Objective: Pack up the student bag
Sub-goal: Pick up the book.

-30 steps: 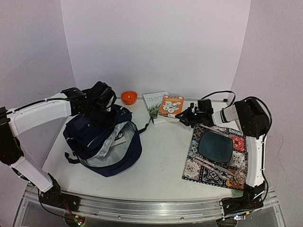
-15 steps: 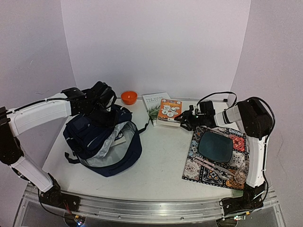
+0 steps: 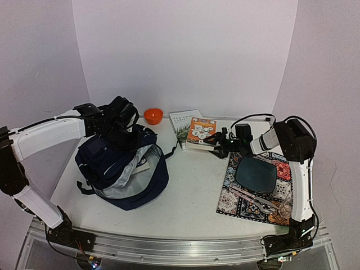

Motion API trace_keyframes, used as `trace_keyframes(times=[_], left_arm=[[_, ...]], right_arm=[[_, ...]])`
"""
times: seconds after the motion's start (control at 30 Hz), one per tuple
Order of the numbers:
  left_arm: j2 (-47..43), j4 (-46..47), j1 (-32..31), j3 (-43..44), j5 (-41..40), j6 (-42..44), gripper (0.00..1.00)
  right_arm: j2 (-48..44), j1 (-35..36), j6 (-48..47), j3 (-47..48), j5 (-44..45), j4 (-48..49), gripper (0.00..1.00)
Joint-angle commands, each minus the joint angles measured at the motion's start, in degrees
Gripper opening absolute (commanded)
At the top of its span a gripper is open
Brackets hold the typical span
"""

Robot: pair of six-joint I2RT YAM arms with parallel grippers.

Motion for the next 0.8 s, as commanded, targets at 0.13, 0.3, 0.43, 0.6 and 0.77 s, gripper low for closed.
trace_keyframes(times=[0.13, 0.3, 0.43, 0.6, 0.77], left_arm=[[0.67, 0.29, 1.16, 4.37, -1.24, 0.72, 0.00], [0.50, 0.29, 1.17, 5.43, -1.10, 0.87, 0.00], [0.82, 0.31, 1.19, 6.66, -1.58, 1.47, 0.00], [1.72, 0.28, 1.16, 8.54, -2.14, 2.88, 0.00], [2.48, 0.13, 1.16, 10.71, -2.51, 4.38, 0.00]], right_arm=[[4.07, -0.11, 6.82, 2.44, -5.26, 13.60, 0.60], [2.46, -0.12, 7.98, 0.78, -6.55, 16.24, 0.42], [-1.14, -0.11, 8.76, -3.71, -7.04, 18.67, 0.30], [-6.13, -0.12, 11.81, -10.61, -7.69, 24.73, 0.21], [-10.76, -0.05, 14.05, -15.91, -8.63, 29.08, 0.06]])
